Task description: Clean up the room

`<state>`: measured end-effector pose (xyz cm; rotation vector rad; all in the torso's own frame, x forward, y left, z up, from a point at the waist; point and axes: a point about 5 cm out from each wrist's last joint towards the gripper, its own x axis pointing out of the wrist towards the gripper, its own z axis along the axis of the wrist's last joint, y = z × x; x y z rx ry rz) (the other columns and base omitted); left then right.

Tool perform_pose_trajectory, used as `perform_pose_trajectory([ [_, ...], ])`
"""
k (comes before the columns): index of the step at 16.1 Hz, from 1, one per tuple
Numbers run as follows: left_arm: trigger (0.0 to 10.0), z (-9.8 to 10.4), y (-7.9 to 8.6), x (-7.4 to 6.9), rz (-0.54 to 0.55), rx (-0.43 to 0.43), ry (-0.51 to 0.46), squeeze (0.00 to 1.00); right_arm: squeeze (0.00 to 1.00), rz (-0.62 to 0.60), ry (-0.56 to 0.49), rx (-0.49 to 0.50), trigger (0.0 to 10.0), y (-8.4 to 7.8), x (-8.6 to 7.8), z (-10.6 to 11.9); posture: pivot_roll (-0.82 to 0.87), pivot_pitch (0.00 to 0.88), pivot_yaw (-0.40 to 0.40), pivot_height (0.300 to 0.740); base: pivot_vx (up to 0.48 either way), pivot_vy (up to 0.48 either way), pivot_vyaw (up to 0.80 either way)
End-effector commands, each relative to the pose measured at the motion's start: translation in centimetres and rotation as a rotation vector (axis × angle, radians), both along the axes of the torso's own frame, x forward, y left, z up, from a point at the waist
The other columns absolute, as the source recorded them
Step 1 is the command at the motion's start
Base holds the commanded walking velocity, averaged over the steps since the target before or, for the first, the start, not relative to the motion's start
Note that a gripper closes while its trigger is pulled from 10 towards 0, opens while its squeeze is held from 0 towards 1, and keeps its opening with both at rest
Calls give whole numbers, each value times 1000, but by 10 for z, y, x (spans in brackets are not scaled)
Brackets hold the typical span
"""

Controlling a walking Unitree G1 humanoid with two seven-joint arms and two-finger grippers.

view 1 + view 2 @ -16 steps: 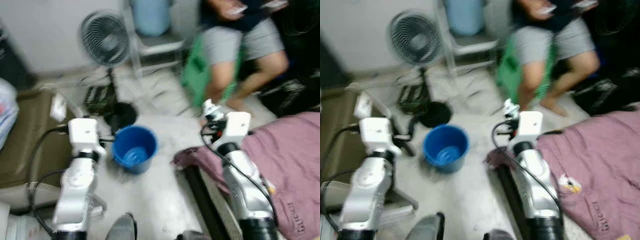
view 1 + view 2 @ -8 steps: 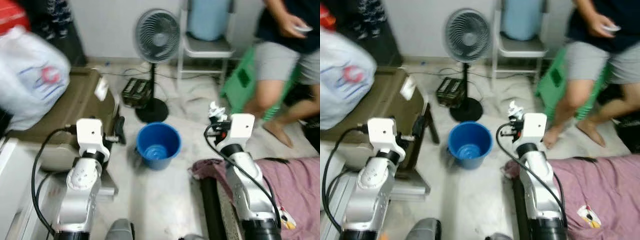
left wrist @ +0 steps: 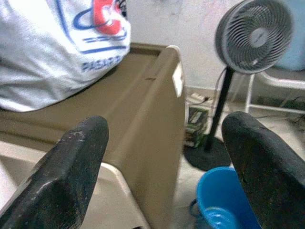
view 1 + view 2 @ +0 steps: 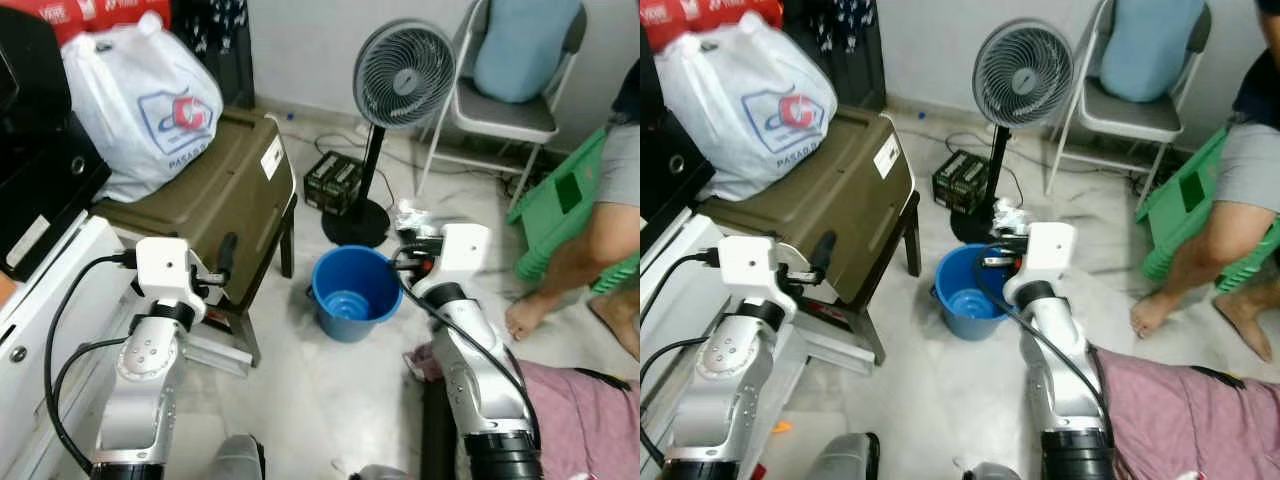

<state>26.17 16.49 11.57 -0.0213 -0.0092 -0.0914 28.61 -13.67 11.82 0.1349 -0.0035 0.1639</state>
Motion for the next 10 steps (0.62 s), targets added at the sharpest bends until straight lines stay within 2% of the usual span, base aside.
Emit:
perform_pose_trajectory([
  [1,10000,4,-8,0,-40,-17,-11,0,0,-42,13,-6,10000,-11,-1,-2,29,92,-74,740,0,0,0],
  [3,10000,4,-9,0,-48,-21,-12,0,0,-50,14,9,10000,-11,-1,-2,25,95,-74,740,0,0,0],
  [5,10000,4,-8,0,-50,-24,-13,0,0,-53,16,3,10000,-12,-1,-2,25,95,-74,740,244,0,0],
  [8,10000,4,-9,-1,-56,-28,-13,0,0,-60,30,7,10000,-13,-1,-4,25,96,-74,740,276,0,-560],
  [10,10000,4,-9,-1,-60,-29,-15,0,0,-55,24,4,10000,-12,-1,-3,26,96,-74,740,311,0,0],
])
